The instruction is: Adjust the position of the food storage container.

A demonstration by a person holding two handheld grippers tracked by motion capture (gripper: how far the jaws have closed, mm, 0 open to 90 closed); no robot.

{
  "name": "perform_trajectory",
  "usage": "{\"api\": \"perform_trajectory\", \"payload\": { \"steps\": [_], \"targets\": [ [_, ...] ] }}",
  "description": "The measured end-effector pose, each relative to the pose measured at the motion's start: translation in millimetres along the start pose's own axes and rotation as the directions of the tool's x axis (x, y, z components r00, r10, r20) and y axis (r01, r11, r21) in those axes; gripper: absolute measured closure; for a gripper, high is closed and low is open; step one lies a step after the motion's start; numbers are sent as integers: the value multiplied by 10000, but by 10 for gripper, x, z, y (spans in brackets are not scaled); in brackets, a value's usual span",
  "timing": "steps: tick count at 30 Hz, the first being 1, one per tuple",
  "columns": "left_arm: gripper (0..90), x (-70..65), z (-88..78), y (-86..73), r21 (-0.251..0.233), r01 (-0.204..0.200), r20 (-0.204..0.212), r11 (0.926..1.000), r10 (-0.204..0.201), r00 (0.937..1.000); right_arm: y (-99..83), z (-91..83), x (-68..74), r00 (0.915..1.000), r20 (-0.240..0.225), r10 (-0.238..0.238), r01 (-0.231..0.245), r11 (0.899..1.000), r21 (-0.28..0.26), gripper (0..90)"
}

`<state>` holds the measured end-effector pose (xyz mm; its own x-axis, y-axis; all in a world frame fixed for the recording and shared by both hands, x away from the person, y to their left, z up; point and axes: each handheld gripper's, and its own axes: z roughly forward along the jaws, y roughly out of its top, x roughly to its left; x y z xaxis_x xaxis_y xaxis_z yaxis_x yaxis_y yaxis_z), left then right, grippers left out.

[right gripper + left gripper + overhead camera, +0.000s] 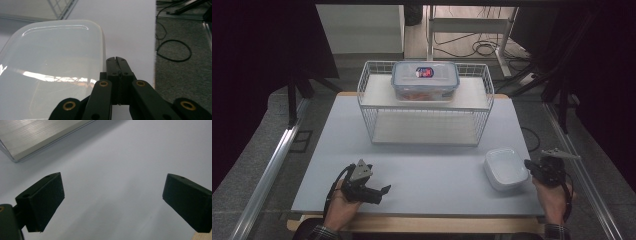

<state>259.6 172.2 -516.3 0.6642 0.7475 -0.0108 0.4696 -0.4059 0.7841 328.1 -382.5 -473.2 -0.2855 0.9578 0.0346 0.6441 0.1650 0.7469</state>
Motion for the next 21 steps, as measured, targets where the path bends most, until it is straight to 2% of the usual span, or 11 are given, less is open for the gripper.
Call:
{"api": "perform_trajectory", "payload": {
  "steps": [11,18,21],
  "targets": [
    [37,-9,18,-1,108,7,49,9999,-8,10000,46,99,338,9959,-837,-330,345,9993,158,895],
    [37,-16,26,2,188,-88,65,9998,86,9999,86,182,649,9861,-1473,-766,814,9963,268,894],
    [37,-18,30,4,202,-78,90,9998,77,9999,103,221,807,9789,-1807,-956,1028,9942,308,894]
  ]
}}
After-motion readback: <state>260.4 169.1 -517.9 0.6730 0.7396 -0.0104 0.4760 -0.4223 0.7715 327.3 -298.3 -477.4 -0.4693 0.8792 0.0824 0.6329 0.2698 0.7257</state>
